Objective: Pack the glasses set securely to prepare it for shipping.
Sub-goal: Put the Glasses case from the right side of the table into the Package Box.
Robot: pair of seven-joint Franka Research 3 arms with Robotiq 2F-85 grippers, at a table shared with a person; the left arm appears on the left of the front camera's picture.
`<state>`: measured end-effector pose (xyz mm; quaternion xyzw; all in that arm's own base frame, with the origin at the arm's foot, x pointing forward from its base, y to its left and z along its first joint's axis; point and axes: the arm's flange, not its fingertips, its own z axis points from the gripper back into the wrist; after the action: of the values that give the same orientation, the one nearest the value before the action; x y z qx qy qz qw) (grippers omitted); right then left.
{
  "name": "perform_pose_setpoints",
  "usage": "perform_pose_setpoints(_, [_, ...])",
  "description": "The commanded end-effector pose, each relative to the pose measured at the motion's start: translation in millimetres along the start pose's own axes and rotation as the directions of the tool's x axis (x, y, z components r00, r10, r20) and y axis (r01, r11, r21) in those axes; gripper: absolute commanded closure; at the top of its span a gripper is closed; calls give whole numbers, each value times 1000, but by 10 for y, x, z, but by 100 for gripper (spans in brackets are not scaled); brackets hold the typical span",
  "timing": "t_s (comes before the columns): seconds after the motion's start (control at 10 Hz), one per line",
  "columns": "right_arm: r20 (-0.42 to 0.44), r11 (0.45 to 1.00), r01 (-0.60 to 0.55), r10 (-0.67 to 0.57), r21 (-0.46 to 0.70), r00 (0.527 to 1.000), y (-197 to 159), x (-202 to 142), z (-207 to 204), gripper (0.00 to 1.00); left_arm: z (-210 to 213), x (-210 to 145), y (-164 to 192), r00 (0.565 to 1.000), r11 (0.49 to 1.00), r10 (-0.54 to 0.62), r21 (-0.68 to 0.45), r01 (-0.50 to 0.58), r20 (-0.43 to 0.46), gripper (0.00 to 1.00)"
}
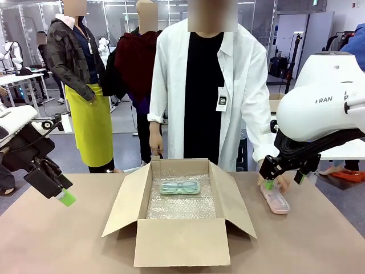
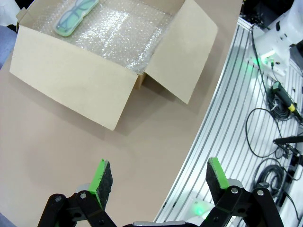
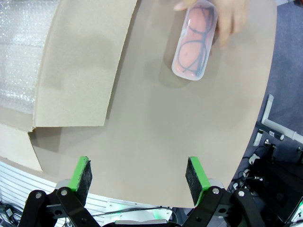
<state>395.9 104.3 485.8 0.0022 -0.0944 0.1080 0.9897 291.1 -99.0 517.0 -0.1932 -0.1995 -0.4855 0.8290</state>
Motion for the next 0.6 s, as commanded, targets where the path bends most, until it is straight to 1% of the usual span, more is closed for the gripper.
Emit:
perform_pose_setpoints(0.0, [0,1000,0,0,0,1000,0,0,0,0,18,-13,2,1000,1000,-17,-26,17,12,0])
perform_pose_setpoints(0.1, [-5,1000,21,-21,8,1000,-32,57,12,0,18,-13,2,1000,1000,-17,-26,17,12,0])
perform_pose_setpoints(0.2, [-9,998,69,-69,0,998,-89,124,14,0,18,-13,2,1000,1000,-17,-26,17,12,0])
perform_pose_setpoints(0.5, [-19,994,105,-105,-21,994,-199,244,-7,0,18,-13,2,1000,1000,-17,-26,17,12,0])
